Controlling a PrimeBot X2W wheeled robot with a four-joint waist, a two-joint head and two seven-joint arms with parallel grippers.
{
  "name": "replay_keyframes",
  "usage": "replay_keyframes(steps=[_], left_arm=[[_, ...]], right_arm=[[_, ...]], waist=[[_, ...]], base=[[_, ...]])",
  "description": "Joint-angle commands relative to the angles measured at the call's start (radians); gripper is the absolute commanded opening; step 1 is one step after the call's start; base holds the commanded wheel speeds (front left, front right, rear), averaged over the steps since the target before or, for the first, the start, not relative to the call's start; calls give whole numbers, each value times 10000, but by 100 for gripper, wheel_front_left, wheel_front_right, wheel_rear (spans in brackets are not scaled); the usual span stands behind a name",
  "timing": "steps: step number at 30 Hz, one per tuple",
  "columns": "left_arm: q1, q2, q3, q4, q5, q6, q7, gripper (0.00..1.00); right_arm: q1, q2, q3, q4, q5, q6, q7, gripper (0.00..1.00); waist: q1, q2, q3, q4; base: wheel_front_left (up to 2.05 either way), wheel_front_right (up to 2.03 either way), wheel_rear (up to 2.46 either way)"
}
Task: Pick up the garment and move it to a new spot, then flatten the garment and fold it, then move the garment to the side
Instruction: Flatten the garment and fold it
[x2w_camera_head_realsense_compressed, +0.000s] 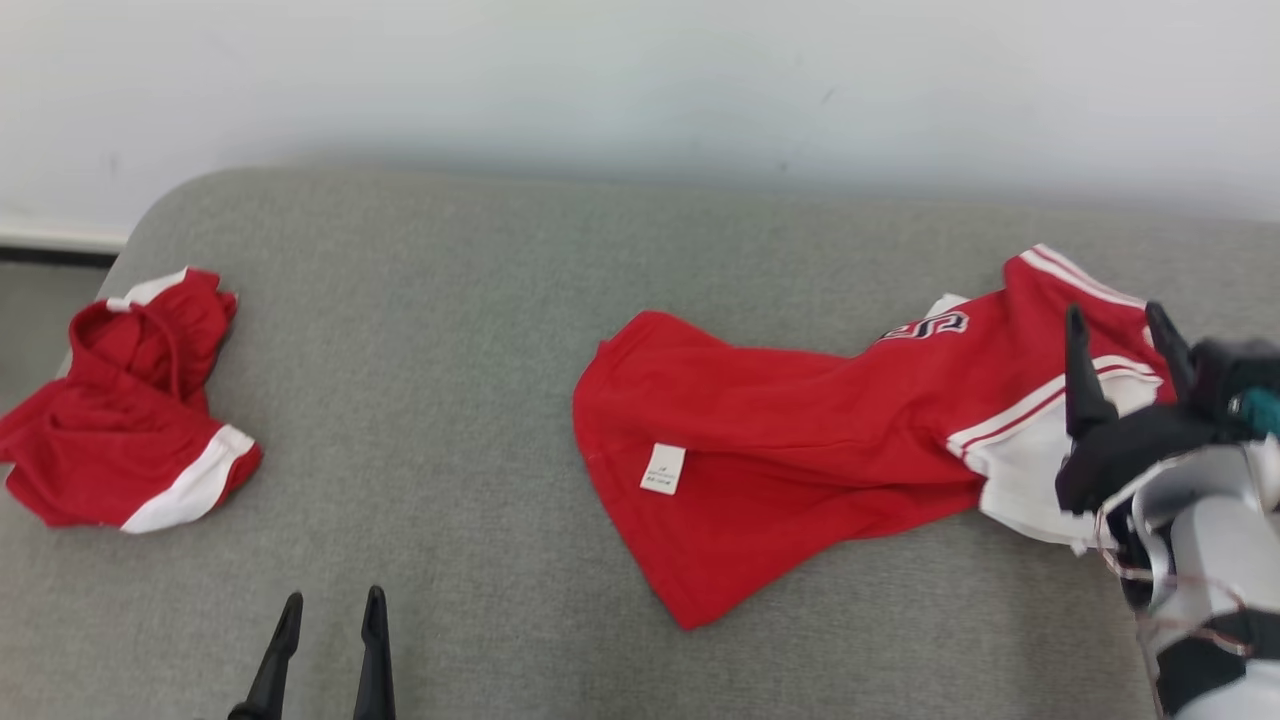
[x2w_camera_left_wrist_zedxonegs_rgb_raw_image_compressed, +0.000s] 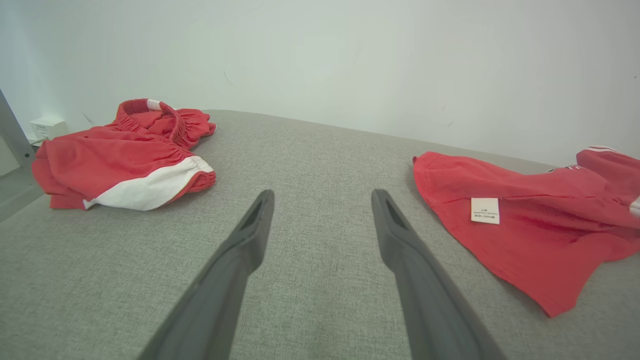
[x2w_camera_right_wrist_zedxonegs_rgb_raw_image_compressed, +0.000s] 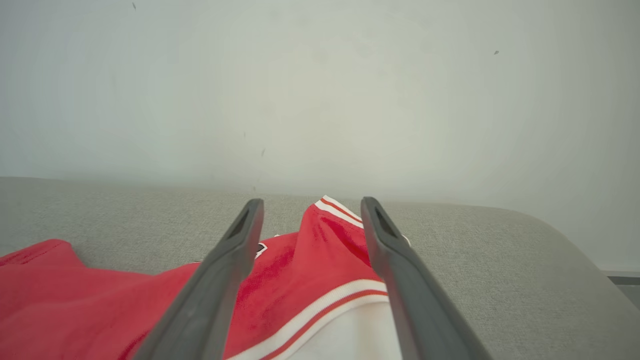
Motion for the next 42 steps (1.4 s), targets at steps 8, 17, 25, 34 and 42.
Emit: replay_keyframes(steps=[8,17,25,34,42], left_arm=[[168,2,172,490,-28,154,-33,100],[-89,4,347,1004,199,91,-33,100],[86,2,493,1067,217,19,-33,100],[495,2,382,1012,-20,165,-33,100],[346,2,285,1084,23,150,-33,100]], right_arm=[[2744,-41,900,-2513,455,5,-401,100],[4915,431,637,-4217,268,6,-479,100],[5891,1002,590,-4429,64,5,-419,100],[6282,1308,423,-4666,-48,6,-179,100],[6337,1433,310,-4826,82,5,-15,100]], waist=[[2,0,-1257,-1035],[2,0,-1549,-1278],[2,0,-1652,-1480],[2,0,-1804,-1565],[2,0,-1787,-1549]], base=[[0,0,0],[0,0,0],[0,0,0],[0,0,0],[0,0,0]])
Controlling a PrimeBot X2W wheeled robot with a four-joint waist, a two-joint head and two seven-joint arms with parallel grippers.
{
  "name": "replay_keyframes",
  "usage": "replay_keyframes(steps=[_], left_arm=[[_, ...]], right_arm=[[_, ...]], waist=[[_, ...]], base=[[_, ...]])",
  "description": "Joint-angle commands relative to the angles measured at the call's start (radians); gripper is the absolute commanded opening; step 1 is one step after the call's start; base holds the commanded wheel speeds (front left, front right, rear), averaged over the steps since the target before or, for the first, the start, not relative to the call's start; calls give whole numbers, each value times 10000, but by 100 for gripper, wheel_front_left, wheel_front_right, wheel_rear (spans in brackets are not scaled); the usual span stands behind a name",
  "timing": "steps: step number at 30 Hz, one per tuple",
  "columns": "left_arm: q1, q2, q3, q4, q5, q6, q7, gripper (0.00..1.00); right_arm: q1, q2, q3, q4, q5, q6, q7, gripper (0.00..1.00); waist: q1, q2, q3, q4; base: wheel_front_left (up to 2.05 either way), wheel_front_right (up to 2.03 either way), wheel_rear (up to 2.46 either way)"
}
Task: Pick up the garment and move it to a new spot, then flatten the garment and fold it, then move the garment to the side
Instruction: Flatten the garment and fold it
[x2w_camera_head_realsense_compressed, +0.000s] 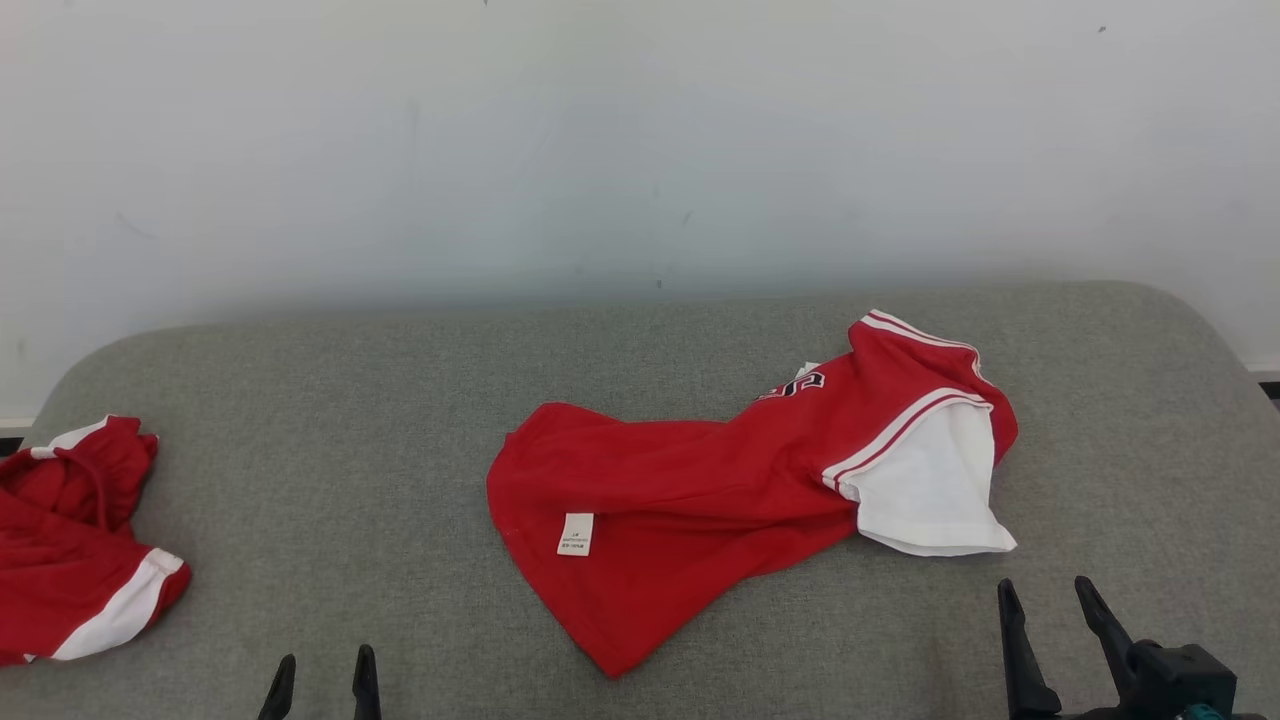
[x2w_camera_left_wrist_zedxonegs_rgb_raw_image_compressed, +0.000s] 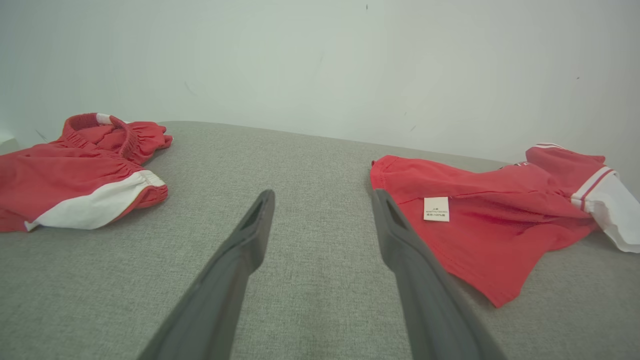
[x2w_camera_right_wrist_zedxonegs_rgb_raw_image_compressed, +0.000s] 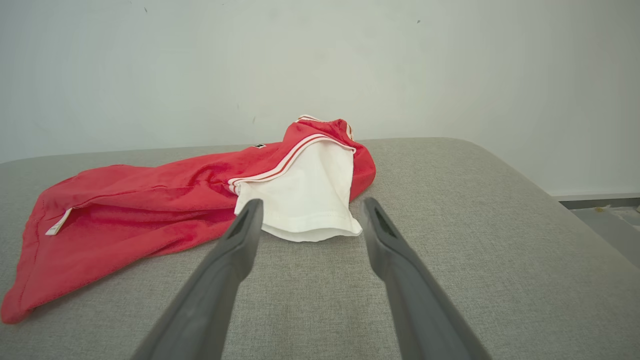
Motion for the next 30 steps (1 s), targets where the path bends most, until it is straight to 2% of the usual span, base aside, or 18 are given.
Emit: replay_keyframes(steps=[1,16,20,23,27,30], left_arm=[[-16,0,7,-1,64,-21,-33,100],[-99,0,-227,160,-47,-36,-33,100],[-490,-3,-519,615,-15,-50,-33,100],[-1214,8,-780,1232,-67,-39,232,100],[-2429,5,-1043,2167,-452,104,1097,100],[-3419,3,-1251,2880,-765,301,1708,100]], right_arm=[[41,51,-11,-42,71,5,9,100],[42,52,-52,-144,107,5,107,100],[-442,-39,-234,43,324,7,694,100],[-959,-173,-466,359,461,7,1516,100],[-1820,-297,-673,809,374,5,2592,100],[-2498,-312,-758,1045,278,5,3004,100]], waist=[[0,0,13,-8],[0,0,165,23],[0,0,311,-30],[0,0,451,-61],[0,0,753,-112],[0,0,1110,-218]], base=[[0,0,0],[0,0,0],[0,0,0],[0,0,0],[0,0,0],[0,0,0]])
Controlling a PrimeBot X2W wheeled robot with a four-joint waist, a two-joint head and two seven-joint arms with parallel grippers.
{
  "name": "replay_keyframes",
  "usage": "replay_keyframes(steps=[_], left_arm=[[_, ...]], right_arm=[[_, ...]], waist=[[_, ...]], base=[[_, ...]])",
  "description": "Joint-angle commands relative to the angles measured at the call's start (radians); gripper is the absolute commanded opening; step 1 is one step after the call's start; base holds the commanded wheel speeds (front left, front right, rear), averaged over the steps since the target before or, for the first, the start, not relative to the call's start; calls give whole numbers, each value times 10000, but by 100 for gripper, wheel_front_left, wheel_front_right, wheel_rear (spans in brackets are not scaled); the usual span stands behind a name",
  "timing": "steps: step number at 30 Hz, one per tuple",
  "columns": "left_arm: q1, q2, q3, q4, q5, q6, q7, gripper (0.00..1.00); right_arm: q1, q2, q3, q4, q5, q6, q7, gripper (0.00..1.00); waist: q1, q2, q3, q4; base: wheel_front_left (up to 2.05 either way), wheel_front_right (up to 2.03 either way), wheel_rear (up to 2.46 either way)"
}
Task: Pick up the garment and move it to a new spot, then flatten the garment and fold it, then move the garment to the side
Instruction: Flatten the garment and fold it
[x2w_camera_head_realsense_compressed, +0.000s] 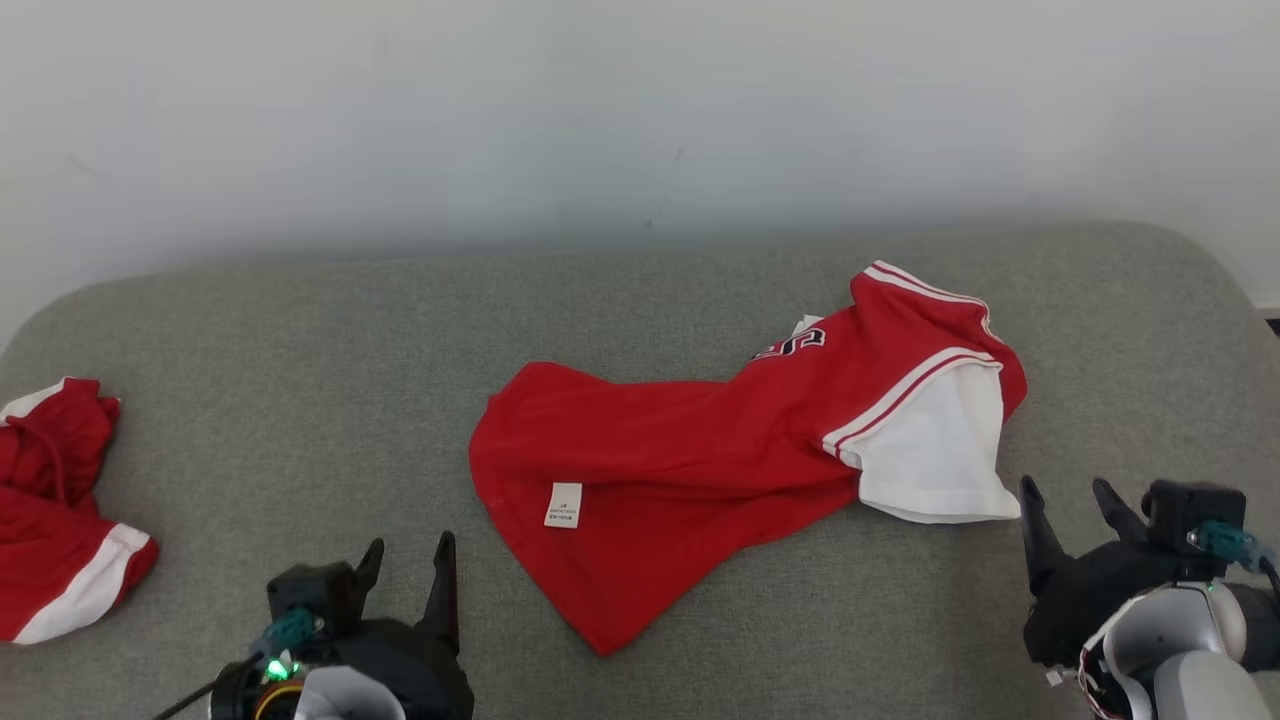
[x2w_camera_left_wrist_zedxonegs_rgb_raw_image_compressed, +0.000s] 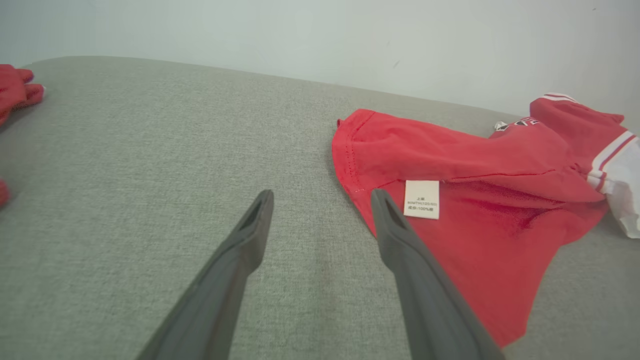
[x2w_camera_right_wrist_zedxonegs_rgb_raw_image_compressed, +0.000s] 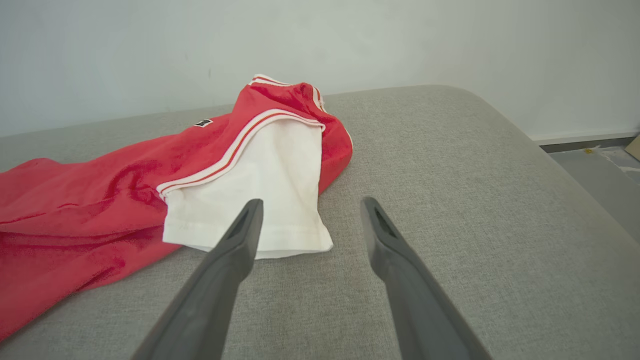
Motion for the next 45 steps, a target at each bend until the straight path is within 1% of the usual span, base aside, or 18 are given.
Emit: replay_keyframes(steps=[1,6,9,11,15,23,24,26,27,32,38,40,42,45], left_arm=[[-454,4,-130,267,-165,111,198,100],[-1679,10,-566,1307,-922,404,631,100],[-2264,8,-846,1959,-1123,801,912,100],[-2618,15,-976,2354,-1118,973,1007,100],[-3039,11,-1109,2982,-1080,1272,847,100],[-3481,16,-1387,4028,-957,1576,919,100],[-3502,20,-1426,4143,-917,1601,941,74],[-3518,22,-1554,4346,-870,1517,1085,24],[-3536,1,-1645,4427,-862,1459,1157,0],[-3632,-9,-1903,4623,-824,1283,1347,0],[-3764,-27,-2232,4632,-1054,1131,1188,0],[-3811,-34,-2407,4562,-1113,1095,1111,0],[-3841,-40,-2553,4479,-1237,1087,1051,0],[-3898,-53,-2787,4434,-1425,1134,1020,0]], right_arm=[[-307,-38,5,120,-56,3,74,100],[-1165,57,340,584,-149,5,53,100],[-1465,132,583,906,-130,3,-60,100],[-1616,183,690,1096,-58,3,-169,100],[-1802,251,776,1452,-13,3,-431,100],[-2027,225,758,1802,-84,5,-744,100],[-2061,221,761,1839,-95,3,-765,100],[-2128,201,773,1919,-120,3,-757,100],[-2162,168,790,1958,-142,3,-741,100],[-2383,3,757,2231,-206,3,-382,100],[-2914,-137,498,2997,-310,3,376,100],[-3156,-150,393,3176,-342,3,356,100],[-3233,-80,273,3342,-187,5,275,100],[-3315,183,137,3391,651,3,320,100]], waist=[[-2,0,386,-156],[-2,0,938,-449],[-2,0,1227,-625],[-2,0,1395,-750],[-2,0,1639,-897],[-2,0,1908,-893],[-2,0,1923,-875],[-2,0,1957,-826],[-2,0,1980,-798],[-2,0,2111,-657],[-2,0,2286,-513],[-2,0,2344,-452],[-2,0,2387,-409],[-2,0,2410,-367]], base=[[0,0,0],[0,0,0],[0,0,0],[0,0,0],[0,0,0],[0,0,0],[0,0,0],[0,0,0],[0,0,0],[0,0,0],[0,0,0],[0,0,0],[0,0,0],[0,0,0]])
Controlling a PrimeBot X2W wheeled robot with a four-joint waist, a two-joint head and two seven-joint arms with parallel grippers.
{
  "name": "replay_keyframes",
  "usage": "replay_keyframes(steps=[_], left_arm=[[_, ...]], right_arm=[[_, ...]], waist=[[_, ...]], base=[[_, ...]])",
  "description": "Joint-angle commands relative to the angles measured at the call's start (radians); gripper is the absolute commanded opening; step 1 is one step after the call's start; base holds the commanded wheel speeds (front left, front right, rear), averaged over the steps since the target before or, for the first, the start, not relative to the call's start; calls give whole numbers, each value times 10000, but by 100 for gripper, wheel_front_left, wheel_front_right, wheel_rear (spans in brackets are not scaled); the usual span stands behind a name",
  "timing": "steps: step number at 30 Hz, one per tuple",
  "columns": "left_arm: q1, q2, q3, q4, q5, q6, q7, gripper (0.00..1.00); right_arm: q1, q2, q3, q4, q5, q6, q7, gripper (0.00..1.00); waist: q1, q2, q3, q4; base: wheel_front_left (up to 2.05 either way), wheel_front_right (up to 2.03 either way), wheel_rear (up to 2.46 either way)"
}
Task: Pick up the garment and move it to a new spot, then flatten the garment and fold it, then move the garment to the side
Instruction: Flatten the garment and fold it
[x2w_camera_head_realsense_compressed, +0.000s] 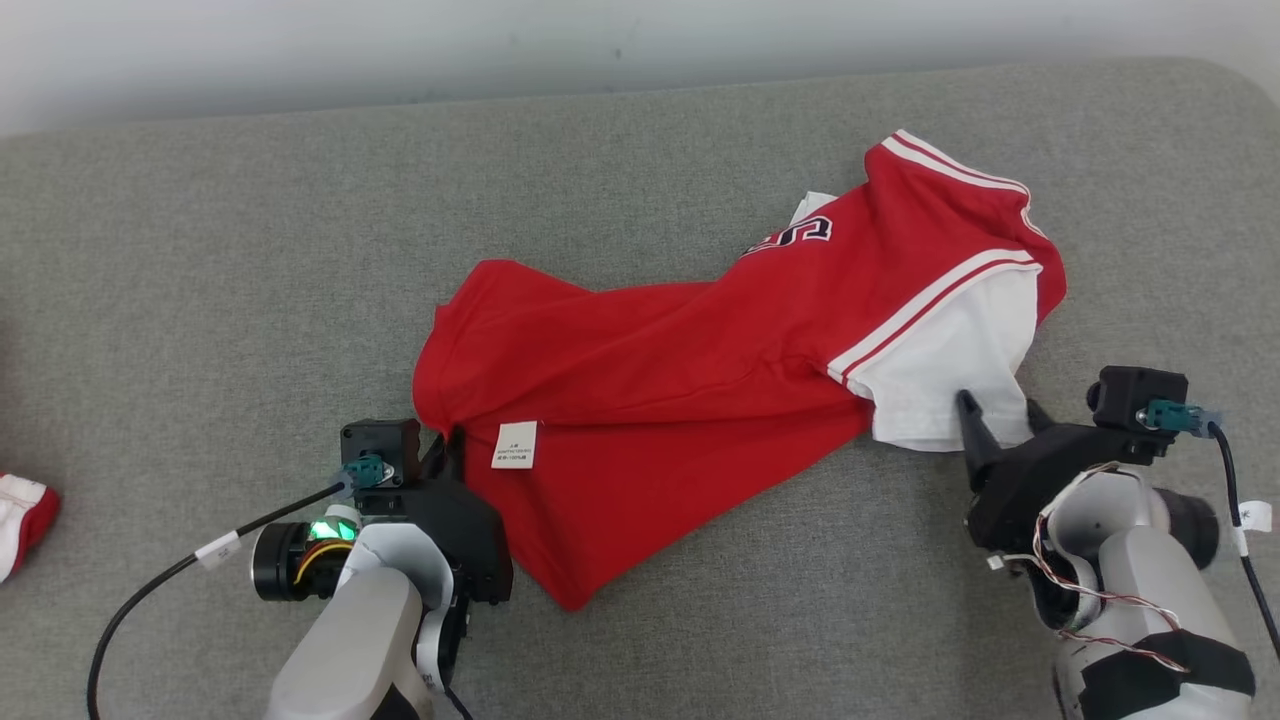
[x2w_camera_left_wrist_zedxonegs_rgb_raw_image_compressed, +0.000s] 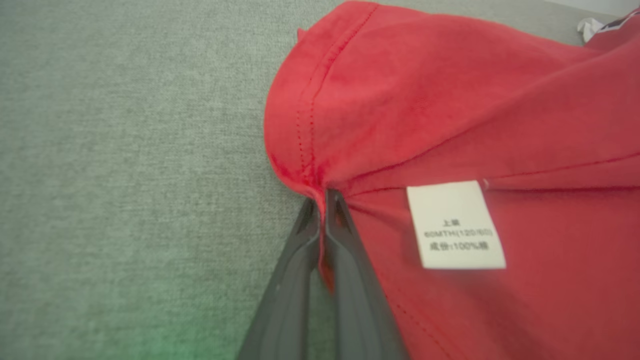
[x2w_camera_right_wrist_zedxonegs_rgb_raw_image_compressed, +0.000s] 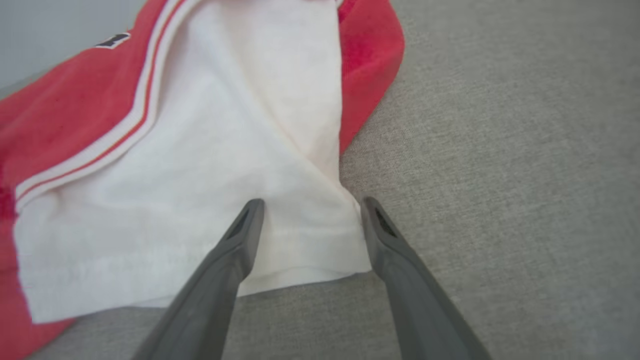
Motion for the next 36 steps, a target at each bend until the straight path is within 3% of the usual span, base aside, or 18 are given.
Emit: replay_keyframes(steps=[1,5,13,28,29,30,31,36], left_arm=[[249,-132,-184,239,-102,-35,180,0],[228,-148,-334,278,-292,45,82,0],[204,-159,-481,429,-394,65,-5,0],[-22,-108,-669,522,-647,54,-141,0],[-27,-110,-682,533,-661,55,-147,0],[-20,-107,-692,541,-690,48,-169,0],[-25,-107,-699,545,-717,36,-194,0],[-77,-103,-739,596,-782,-32,-349,0]], right_arm=[[-11,77,59,-83,305,3,38,100],[309,38,142,-730,803,3,-94,100],[829,-39,-756,-1466,-302,3,141,100],[340,-194,-216,-324,-895,5,1112,100],[322,-198,-171,-202,-879,5,1192,60],[319,-187,-142,-113,-861,3,1240,42],[306,-178,-126,-33,-824,3,1294,0],[412,-209,-169,67,-730,-11,1209,0]], waist=[[1,0,5,14],[1,0,-31,-45],[1,0,-80,-99],[1,0,320,163],[1,0,332,172],[1,0,344,177],[1,0,348,176],[1,0,244,141]], base=[[0,0,0],[0,0,0],[0,0,0],[0,0,0],[0,0,0],[0,0,0],[0,0,0],[0,0,0]])
